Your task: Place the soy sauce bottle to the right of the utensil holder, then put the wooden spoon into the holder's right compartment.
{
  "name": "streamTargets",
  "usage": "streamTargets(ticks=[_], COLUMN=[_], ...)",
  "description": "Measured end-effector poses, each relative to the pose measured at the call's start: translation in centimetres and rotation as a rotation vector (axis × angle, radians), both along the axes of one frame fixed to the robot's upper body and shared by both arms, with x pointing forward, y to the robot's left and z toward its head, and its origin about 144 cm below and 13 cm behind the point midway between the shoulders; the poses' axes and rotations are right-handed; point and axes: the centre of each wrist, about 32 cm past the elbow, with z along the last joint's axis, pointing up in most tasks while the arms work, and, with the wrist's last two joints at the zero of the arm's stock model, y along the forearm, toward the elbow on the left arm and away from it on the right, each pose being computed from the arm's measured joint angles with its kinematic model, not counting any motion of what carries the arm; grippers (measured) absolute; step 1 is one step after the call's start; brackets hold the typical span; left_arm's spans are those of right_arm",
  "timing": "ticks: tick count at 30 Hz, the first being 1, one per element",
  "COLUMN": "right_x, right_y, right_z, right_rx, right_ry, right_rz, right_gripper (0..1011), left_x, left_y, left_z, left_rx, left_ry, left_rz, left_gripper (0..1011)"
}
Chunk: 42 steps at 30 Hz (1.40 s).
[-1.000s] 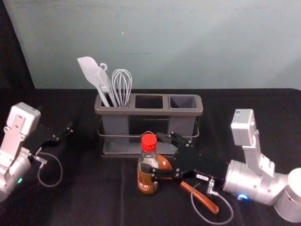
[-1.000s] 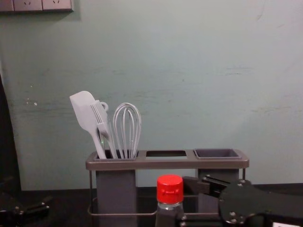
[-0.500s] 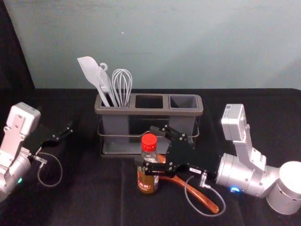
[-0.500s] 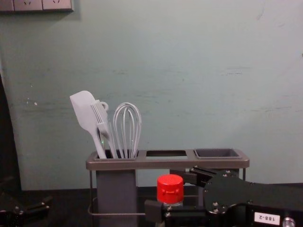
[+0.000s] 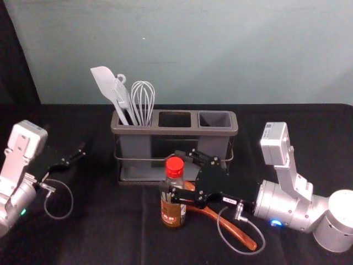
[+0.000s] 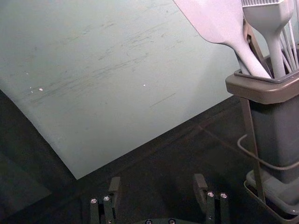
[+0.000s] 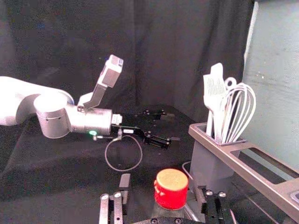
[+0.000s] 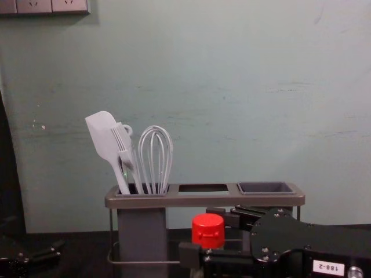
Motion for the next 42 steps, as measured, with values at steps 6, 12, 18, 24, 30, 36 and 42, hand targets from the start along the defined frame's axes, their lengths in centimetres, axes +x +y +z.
streamTargets(ticks=[6,12,18,24,30,36,42], right_x=[0.0,0.0,0.0,0.0,-0.6,-1.9,-4.4], right_y=[0.0,0.0,0.0,0.0,-0.1,-0.5,-2.1], right_z=[0.0,0.0,0.0,0.0,1.0,3.0,4.8], right_rx=[0.001,0.002,0.001,0.001,0.009,0.019,0.021], right_ry=[0.001,0.001,0.002,0.002,-0.015,-0.033,-0.043], right_rz=[-0.001,-0.001,-0.001,-0.001,-0.007,-0.029,-0.111], right_gripper=[692,510,390,390,390,390,388], left_x=[0.0,0.0,0.0,0.0,0.0,0.0,0.0], left_y=[0.0,0.0,0.0,0.0,0.0,0.0,0.0], left_z=[0.0,0.0,0.0,0.0,0.0,0.0,0.0], left_rx=[0.0,0.0,0.0,0.0,0.0,0.0,0.0], left_ry=[0.0,0.0,0.0,0.0,0.0,0.0,0.0], left_rz=[0.0,0.0,0.0,0.0,0.0,0.0,0.0], left_gripper=[1011,1011,1012,1012,1012,1011,1011])
